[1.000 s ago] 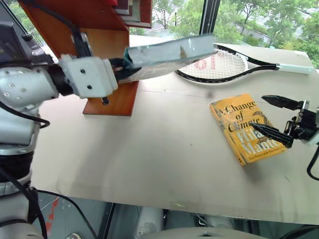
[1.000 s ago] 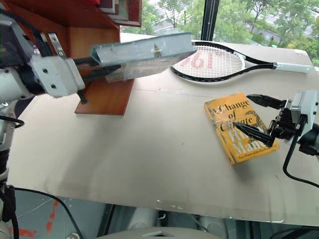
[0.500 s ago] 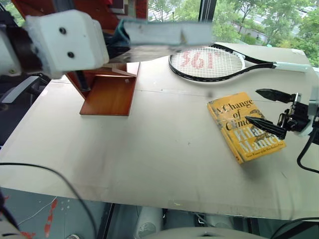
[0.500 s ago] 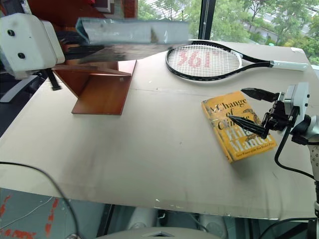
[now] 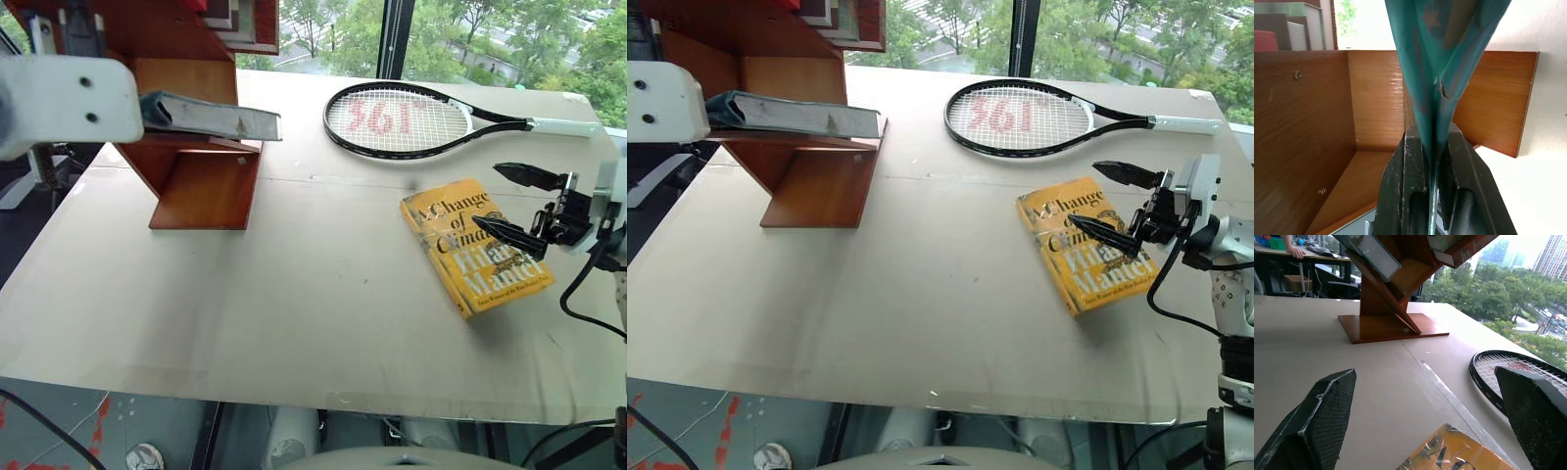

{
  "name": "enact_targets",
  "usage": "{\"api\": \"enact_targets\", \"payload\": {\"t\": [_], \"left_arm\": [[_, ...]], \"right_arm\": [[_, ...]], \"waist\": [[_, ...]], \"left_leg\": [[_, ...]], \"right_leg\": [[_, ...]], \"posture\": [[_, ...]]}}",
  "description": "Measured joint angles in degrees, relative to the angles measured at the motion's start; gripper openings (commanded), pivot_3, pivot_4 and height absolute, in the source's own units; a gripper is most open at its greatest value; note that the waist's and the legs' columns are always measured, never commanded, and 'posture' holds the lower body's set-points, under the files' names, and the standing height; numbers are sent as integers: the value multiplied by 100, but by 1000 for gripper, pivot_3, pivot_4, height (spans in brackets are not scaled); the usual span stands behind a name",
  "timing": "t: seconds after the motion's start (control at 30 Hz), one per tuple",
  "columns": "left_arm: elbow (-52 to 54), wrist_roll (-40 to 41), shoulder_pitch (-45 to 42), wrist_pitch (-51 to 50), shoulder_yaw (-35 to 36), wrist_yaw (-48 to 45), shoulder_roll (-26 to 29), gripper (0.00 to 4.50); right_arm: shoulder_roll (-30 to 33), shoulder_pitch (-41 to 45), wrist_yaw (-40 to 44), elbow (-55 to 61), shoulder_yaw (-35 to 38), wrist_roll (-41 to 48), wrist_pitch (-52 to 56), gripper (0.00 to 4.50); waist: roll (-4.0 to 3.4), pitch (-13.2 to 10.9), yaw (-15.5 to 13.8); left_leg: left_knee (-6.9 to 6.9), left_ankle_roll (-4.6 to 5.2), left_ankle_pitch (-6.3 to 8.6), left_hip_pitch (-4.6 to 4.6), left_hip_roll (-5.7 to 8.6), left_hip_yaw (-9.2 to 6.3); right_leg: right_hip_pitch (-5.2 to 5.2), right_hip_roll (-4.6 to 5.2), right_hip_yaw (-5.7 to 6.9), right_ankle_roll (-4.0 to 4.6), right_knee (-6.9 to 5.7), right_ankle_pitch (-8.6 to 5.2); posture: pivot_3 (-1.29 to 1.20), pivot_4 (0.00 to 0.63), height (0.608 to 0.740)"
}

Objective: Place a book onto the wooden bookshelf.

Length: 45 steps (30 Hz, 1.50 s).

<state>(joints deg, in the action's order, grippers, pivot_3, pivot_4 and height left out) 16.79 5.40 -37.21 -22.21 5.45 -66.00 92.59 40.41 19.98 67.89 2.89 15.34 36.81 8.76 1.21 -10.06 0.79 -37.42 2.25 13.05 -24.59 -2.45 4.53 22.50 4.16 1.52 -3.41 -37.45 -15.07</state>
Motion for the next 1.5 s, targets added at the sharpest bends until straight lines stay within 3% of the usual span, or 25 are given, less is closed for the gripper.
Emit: {"api": "enact_targets", "payload": {"t": [0.13,0.33,0.47,0.63,0.87,1.1,1.17,1.23,1.33,1.5], "left_arm": [[-135,-533,-737,-128,-788,61,-598,82],[-306,-1011,-1306,-373,-1271,-20,-1136,82],[-479,-1141,-1338,-597,-1301,-68,-1286,1275],[-393,-770,-1112,-1386,-897,-105,-1551,3731],[1086,927,-363,-3476,990,-415,-2088,3731],[2363,3270,-644,-6340,2940,-192,-3646,3731],[2471,3837,-636,-6798,3271,-69,-3827,3731],[2477,4636,-462,-6968,3701,407,-4360,3731],[2678,5200,167,-7013,3946,1064,-5149,3731],[3395,5310,1261,-6516,3707,2255,-6161,3731]], "right_arm": [[-29,-30,-276,510,62,273,229,4500],[-96,-97,-650,1082,121,684,590,4500],[-171,-98,-779,1129,140,906,722,4500],[-264,-84,-942,1240,164,1195,862,4500],[-276,61,-1154,1248,268,1403,1009,4500],[-177,87,-1267,1292,297,1550,1335,4500],[-121,87,-1276,1302,327,1565,1372,4500],[-78,87,-1288,1312,358,1611,1450,4500],[12,85,-1340,1374,391,1659,1559,4500],[169,-20,-1462,1543,627,1765,1698,4500]], "waist": [[-1,1,-16],[-3,4,-23],[-3,5,-3],[20,5,-15],[24,4,-21],[29,6,-15],[29,7,-9],[24,10,-11],[26,10,-13],[30,14,-40]], "left_leg": [[-3,-17,-15,14,-11,23],[-1,-19,-18,76,-24,38],[2,-19,-18,81,-30,32],[-3,-22,-20,19,-37,40],[-15,-30,-23,-19,-49,46],[-49,-30,-23,-6,-55,20],[-66,-30,-22,0,-61,10],[-71,-30,-22,9,-64,7],[-71,-31,-22,16,-65,3],[-76,-31,-21,8,-60,-5]], "right_leg": [[12,-12,-4,3,-45,-1],[-36,-19,-18,-7,-50,-12],[-31,-25,-40,13,-52,0],[27,-26,-58,16,-45,4],[59,-17,-59,13,-43,3],[31,-31,-46,12,-59,5],[16,-38,-43,12,-58,5],[2,-38,-46,13,-60,6],[-9,-36,-43,17,-56,8],[-12,-31,-39,22,-51,10]], "posture": [[0,150,740],[0,150,740],[0,150,740],[0,150,740],[0,150,740],[0,150,740],[0,150,740],[0,150,740],[0,150,740],[0,150,740]]}}
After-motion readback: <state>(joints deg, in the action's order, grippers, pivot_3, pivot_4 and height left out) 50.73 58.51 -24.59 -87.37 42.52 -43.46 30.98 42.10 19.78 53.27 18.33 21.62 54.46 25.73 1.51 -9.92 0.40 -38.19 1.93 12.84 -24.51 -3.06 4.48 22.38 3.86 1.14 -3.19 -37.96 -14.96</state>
